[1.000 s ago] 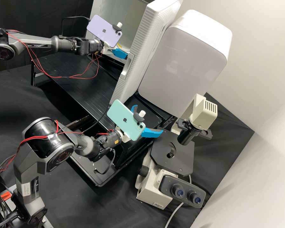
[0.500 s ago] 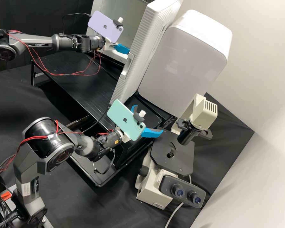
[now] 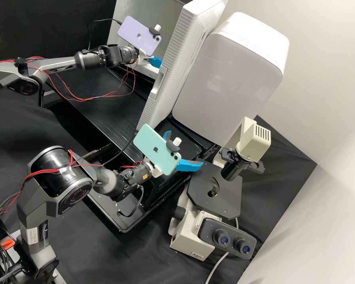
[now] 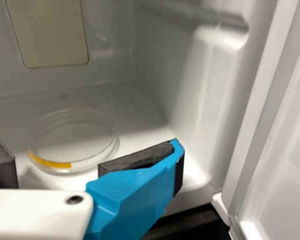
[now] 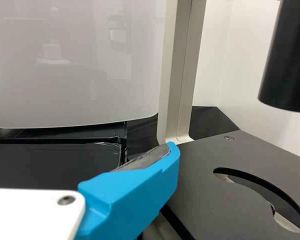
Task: Take the petri dish out of the incubator
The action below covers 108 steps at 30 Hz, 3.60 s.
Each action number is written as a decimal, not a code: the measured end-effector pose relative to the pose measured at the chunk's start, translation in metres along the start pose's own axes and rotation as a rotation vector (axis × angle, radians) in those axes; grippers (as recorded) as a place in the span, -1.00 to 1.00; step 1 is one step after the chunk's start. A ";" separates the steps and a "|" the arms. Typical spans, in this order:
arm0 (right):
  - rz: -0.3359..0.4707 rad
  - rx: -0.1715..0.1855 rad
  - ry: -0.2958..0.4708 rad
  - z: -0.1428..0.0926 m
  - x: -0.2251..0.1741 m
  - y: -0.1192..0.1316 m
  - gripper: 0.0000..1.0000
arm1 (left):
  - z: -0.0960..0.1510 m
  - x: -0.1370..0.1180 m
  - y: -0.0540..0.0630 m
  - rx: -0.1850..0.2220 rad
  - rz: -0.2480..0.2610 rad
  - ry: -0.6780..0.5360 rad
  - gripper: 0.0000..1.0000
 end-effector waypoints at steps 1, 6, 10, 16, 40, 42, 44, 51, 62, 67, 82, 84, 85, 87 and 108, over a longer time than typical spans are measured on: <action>0.000 0.000 0.000 0.000 0.000 0.000 1.00 | -0.001 0.001 -0.003 0.004 -0.015 0.009 1.00; 0.000 0.000 0.000 0.000 0.000 0.000 1.00 | -0.001 0.006 -0.009 -0.010 -0.033 0.014 1.00; 0.000 0.000 0.000 0.000 0.000 0.000 1.00 | -0.004 0.011 -0.015 -0.005 -0.048 0.025 1.00; 0.000 0.000 0.000 0.000 0.000 0.000 1.00 | -0.012 0.013 -0.007 -0.028 -0.035 0.033 1.00; 0.000 0.000 0.000 0.000 0.000 0.000 1.00 | -0.017 0.019 -0.011 -0.022 -0.018 0.016 1.00; 0.000 0.000 0.000 0.000 0.000 0.000 1.00 | -0.019 0.020 -0.011 -0.023 -0.017 0.020 1.00; 0.000 0.000 0.000 0.000 0.000 0.000 1.00 | -0.020 0.021 -0.010 -0.030 -0.019 0.010 1.00; 0.000 0.000 0.000 0.000 0.000 0.000 1.00 | -0.020 0.027 -0.011 -0.034 -0.007 -0.028 1.00; 0.000 0.000 0.000 0.000 0.000 0.000 1.00 | -0.027 0.034 -0.009 -0.052 0.002 -0.034 1.00; 0.000 0.000 0.000 0.000 0.000 0.000 1.00 | -0.028 0.036 -0.009 -0.053 0.007 -0.037 -1.00; 0.000 0.000 0.000 0.000 0.000 0.000 1.00 | -0.030 0.037 -0.008 -0.052 0.011 -0.031 -1.00; 0.000 0.000 0.000 0.000 0.000 0.000 1.00 | -0.030 0.037 -0.008 -0.055 0.011 -0.031 -1.00; 0.000 0.000 0.000 0.000 0.000 0.000 1.00 | -0.030 0.037 -0.008 -0.055 0.011 -0.031 -1.00; 0.000 0.000 0.000 0.000 0.000 0.000 1.00 | -0.030 0.037 -0.008 -0.055 0.011 -0.031 -1.00; 0.000 0.000 0.000 0.000 0.000 0.000 1.00 | -0.030 0.037 -0.008 -0.056 0.012 -0.031 -1.00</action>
